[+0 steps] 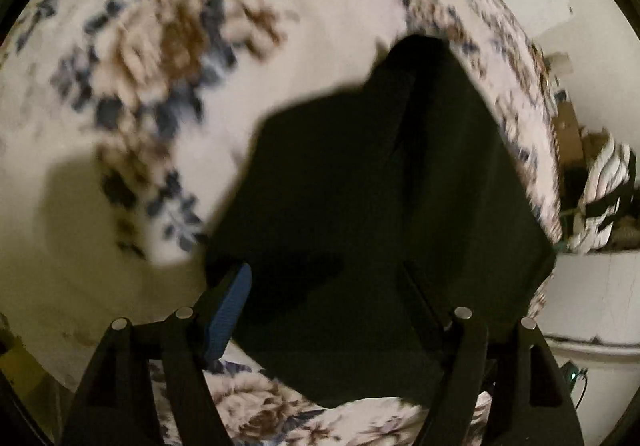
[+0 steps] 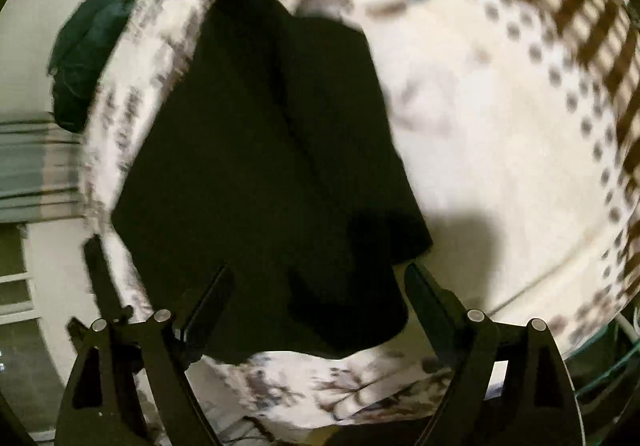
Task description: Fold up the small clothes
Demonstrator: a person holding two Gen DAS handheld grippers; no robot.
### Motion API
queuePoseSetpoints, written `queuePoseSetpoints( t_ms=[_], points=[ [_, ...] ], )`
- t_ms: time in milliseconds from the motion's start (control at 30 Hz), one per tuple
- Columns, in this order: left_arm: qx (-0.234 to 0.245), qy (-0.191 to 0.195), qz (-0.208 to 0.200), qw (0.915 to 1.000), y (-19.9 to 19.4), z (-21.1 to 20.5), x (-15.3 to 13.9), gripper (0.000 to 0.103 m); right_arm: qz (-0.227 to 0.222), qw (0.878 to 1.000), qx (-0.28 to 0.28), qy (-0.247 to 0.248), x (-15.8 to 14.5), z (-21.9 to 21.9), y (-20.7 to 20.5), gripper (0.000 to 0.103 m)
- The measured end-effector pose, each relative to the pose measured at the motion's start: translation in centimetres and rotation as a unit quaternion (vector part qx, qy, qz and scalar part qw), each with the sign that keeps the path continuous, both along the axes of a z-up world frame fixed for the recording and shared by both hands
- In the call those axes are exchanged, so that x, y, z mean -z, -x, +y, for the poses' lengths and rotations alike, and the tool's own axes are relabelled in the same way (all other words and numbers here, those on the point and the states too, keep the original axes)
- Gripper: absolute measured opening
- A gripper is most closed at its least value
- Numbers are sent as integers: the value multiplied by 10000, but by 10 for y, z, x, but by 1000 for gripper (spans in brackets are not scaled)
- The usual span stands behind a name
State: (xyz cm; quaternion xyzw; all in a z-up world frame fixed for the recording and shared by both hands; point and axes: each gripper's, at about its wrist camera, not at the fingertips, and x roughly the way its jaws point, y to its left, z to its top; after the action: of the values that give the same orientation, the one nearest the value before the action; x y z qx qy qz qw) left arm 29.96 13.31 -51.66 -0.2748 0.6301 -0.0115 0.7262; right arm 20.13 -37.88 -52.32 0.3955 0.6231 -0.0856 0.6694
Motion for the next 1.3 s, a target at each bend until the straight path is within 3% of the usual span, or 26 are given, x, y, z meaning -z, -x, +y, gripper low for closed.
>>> queuePoseSetpoints(
  t_ms=[33,67,100,167,200,400,467,567,667,700,767,867,967,1133,1200,1233,1300],
  points=[
    [14,-37,17,10000,1,-5,7,73,112,9998,59,144,10,3,3,84],
    [8,-46,12,10000,1,-7,10,73,141,9996,108,211,17,4,6,67],
    [-19,-91,-34,10000,2,-10,15,72,141,9995,193,225,23,6,9,41],
    [-61,-113,-138,9998,3,-12,15,72,52,9989,358,283,23,9,15,9],
    [-62,-101,-195,9997,4,-12,13,72,2,9986,342,392,19,11,17,6],
    [204,-48,-154,9997,22,-8,6,68,-362,9929,36,1136,-36,6,29,5],
    [294,35,-45,9996,28,-7,6,68,-204,9939,-34,1083,-34,-3,30,5],
    [337,61,155,9993,33,-2,0,68,304,9977,-403,450,-8,-5,19,6],
    [396,-56,-21,9992,24,5,-23,69,336,9969,-464,533,-18,-12,10,18],
    [460,-137,-162,9987,17,7,-32,69,132,9972,-421,601,-29,-15,7,30],
    [629,-332,-499,9962,-8,5,-50,69,-323,9975,-245,572,-50,-22,-2,42],
    [789,-425,-812,9927,-61,-4,-59,73,-795,9953,-182,530,-65,-32,-30,52],
    [1028,-447,-896,9896,-113,-15,-48,73,-1082,9922,-136,609,-65,-38,-73,54],
    [1188,-372,-610,9903,-178,-36,-10,72,-1231,9908,47,554,-55,-46,-142,54],
    [1211,-324,-735,9894,-186,-42,-10,49,-1146,9916,100,591,-49,-50,-172,54],
    [1352,-351,-832,9867,-191,-47,-12,21,-1111,9920,81,597,-45,-52,-187,54],
    [1536,-532,-998,9816,-192,-55,-18,15,-1002,9928,-57,656,-35,-51,-208,54]
  ],
)
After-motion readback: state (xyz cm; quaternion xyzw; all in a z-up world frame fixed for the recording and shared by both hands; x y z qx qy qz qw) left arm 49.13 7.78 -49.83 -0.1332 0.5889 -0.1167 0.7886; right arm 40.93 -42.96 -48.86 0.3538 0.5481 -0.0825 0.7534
